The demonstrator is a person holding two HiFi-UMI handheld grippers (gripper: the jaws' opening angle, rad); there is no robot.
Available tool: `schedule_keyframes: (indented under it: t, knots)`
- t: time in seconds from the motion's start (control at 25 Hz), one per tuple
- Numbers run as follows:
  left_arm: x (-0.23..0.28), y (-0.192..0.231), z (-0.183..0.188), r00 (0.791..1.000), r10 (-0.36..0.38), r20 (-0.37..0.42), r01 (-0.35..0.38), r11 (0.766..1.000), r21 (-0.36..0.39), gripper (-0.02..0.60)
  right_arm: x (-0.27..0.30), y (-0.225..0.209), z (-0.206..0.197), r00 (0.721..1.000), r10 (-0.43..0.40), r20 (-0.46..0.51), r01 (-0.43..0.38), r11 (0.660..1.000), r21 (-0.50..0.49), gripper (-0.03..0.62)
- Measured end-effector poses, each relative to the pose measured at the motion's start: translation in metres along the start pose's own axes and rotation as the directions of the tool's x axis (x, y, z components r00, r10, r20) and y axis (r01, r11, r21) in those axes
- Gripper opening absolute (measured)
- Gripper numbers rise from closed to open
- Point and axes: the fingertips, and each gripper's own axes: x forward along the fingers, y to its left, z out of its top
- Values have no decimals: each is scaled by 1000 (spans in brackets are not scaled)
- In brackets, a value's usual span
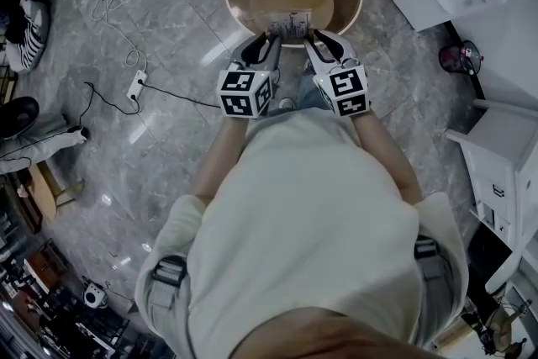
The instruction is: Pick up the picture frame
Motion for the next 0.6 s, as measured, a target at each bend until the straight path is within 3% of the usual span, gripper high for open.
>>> schedule_keyframes:
  t: [0.6]
  knots:
    - [1,4,3,1000,4,-2,-4,1000,-6,102,4,0,3,1000,9,4,-9,1000,11,84]
